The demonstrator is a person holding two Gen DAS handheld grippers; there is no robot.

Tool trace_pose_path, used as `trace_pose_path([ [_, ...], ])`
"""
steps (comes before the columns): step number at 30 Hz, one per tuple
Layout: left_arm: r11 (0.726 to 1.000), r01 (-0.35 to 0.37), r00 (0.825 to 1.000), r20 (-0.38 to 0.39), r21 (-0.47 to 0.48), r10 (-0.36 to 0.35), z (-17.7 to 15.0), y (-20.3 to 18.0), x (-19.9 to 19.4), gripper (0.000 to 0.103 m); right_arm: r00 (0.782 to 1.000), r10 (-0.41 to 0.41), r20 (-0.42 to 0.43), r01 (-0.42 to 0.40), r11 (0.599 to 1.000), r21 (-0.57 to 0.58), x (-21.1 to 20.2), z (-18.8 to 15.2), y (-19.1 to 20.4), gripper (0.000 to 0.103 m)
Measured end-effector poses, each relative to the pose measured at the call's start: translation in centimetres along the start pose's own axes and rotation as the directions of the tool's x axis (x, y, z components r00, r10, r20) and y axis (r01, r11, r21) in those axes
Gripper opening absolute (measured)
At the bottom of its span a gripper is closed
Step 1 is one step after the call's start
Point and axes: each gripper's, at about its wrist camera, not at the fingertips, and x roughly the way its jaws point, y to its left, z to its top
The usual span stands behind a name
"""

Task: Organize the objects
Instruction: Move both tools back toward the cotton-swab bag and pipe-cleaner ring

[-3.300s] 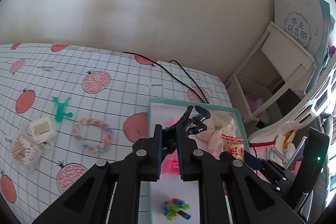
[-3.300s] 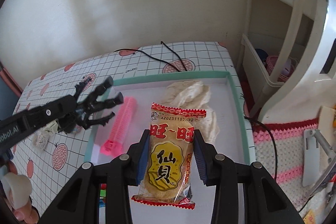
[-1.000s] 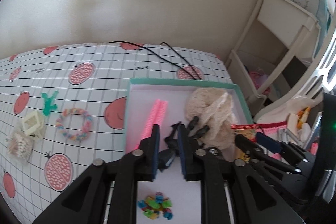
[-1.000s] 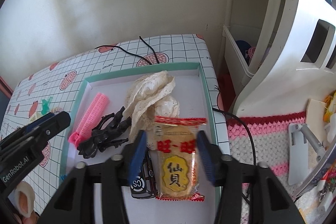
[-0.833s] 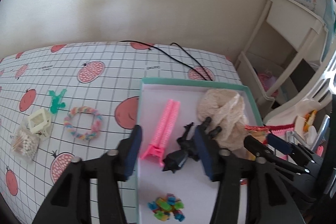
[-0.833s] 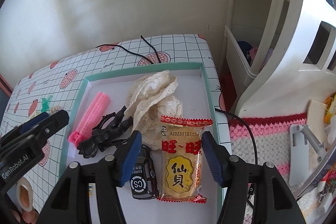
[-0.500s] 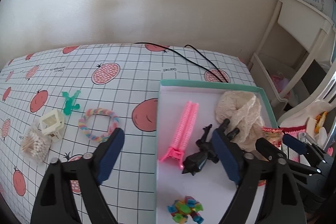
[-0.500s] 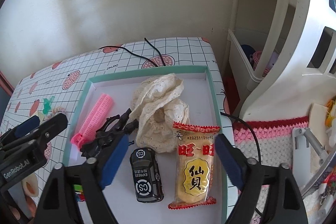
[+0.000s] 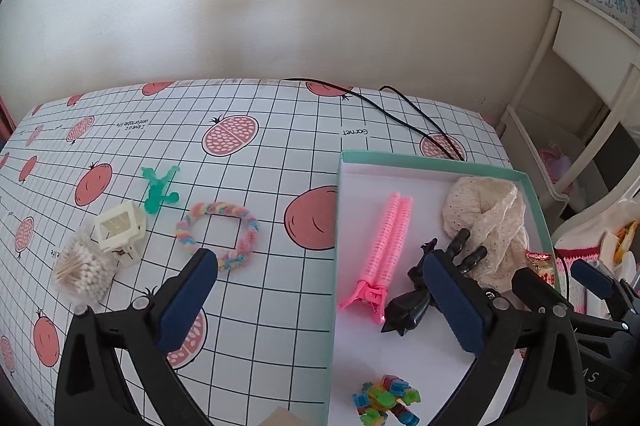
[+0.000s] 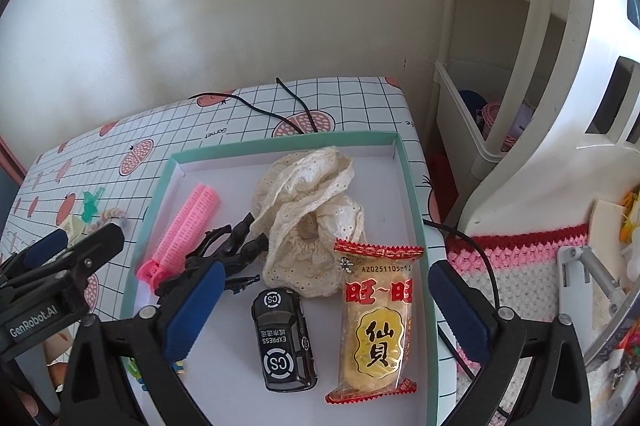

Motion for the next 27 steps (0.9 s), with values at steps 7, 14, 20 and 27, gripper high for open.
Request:
trace_pose_path([
  [7, 1.0, 0.007, 1.0, -0.001, -0.003, -0.007, 0.1, 0.3, -0.1, 0.102, 1.0, 0.003, 0.012, -0.003, 1.0, 0.005, -0.4, 0.5, 0.5, 0.103],
  [14, 1.0, 0.014, 1.0, 0.008, -0.006, -0.014, 0.7, 2.5, -1.5, 0.102, 0.998, 0.041, 0.043, -0.04, 0.999, -0.017, -1.1, 1.6, 3.8, 0.103],
  [20, 0.997, -0.024, 0.999, 0.04, -0.067, 0.027, 1.7, 7.7, -3.6, 0.102, 0.995, 0.088, 0.048, -0.084, 0.993, -0.079, -1.3, 2.5, 9.3, 0.103],
  [27, 0.987, -0.067, 0.997, 0.035, -0.149, 0.073, 2.0, 14.6, -4.5, 0.102, 0.989, 0.14, 0.039, -0.132, 0.978, -0.161, -1.0, 2.6, 15.9, 0.103],
])
